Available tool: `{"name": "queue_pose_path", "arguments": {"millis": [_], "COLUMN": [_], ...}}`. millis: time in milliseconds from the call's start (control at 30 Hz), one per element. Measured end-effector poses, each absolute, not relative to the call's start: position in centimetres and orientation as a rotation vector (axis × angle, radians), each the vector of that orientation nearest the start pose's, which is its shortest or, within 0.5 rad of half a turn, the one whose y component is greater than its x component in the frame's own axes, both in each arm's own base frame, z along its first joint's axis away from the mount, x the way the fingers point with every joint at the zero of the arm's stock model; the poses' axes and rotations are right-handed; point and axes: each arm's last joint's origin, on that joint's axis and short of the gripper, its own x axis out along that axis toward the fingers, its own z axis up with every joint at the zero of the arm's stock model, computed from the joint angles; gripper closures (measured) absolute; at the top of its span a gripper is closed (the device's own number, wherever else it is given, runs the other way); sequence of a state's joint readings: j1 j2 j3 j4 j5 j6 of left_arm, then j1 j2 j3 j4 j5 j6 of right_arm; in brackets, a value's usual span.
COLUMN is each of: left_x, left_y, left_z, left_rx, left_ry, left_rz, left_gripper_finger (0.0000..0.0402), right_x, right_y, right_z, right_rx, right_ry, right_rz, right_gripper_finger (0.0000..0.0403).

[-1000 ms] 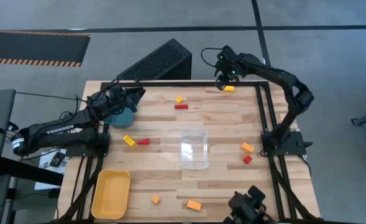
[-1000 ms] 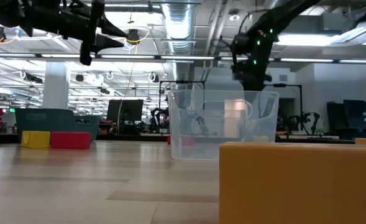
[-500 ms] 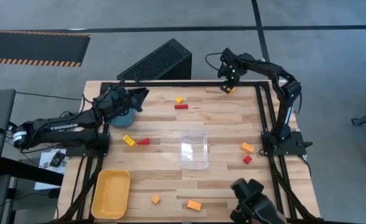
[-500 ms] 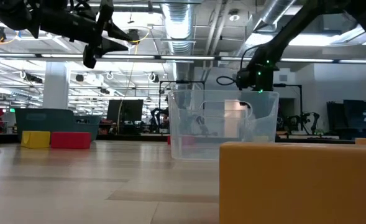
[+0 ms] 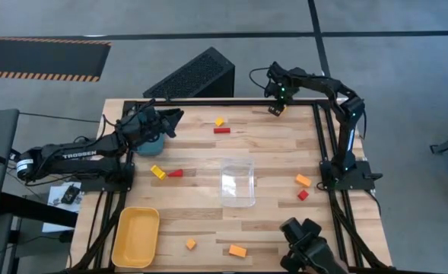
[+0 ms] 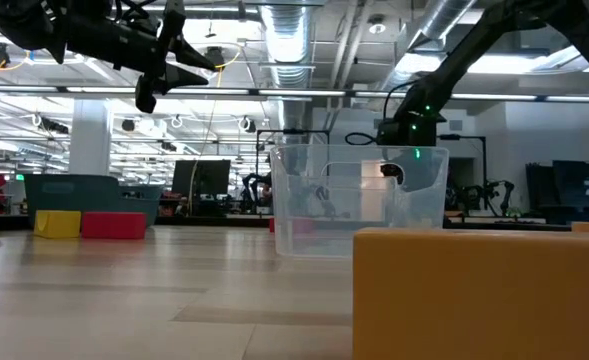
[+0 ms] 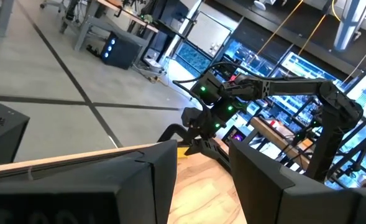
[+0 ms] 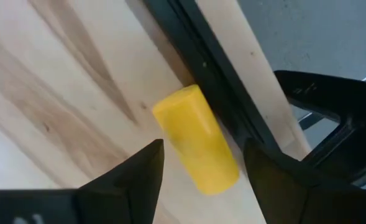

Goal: Sort & place blocks by color
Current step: Put the top yellow block into the yellow bin

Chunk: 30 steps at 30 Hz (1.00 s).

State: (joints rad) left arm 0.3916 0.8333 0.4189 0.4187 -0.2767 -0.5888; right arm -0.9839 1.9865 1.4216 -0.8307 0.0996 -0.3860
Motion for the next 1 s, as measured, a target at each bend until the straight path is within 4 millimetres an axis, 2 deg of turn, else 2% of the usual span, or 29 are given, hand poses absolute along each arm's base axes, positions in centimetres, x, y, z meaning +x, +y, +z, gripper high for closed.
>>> {"name": "queue_pose_path", "arguments": {"millis": [167,267,400,567,667,867,1000], "left_x": [16.9,16.9,16.9,16.9,16.9,17.0,16.9], "left_y": [7.8,7.8,7.8,7.8,7.8,7.8,7.6], "left_z": [25.6,25.5,25.1,24.8,24.9,24.9,25.0], "left_rx": [-0.563,-0.534,-0.517,-0.548,-0.548,-0.551,-0.549], "left_ry": [-0.199,-0.182,-0.138,-0.117,-0.121,-0.114,-0.114], "left_rz": [0.648,0.651,0.664,0.668,0.666,0.641,0.600], "left_gripper_finger": [0.0268,0.0268,0.0269,0.0268,0.0269,0.0269,0.0269], "right_x": [20.8,20.6,20.3,20.5,20.9,21.8,22.9], "right_y": [-31.9,-31.5,-30.4,-30.0,-29.8,-29.2,-28.4], "right_z": [16.8,16.1,14.8,14.2,14.2,14.6,15.4], "right_rx": [0.341,0.355,0.466,0.528,0.532,0.522,0.520], "right_ry": [1.445,1.459,1.457,1.412,1.401,1.376,1.337], "right_rz": [-0.627,-0.618,-0.597,-0.618,-0.628,-0.635,-0.610], "right_gripper_finger": [0.0165,0.0165,0.0166,0.0173,0.0199,0.0283,0.0287]}}
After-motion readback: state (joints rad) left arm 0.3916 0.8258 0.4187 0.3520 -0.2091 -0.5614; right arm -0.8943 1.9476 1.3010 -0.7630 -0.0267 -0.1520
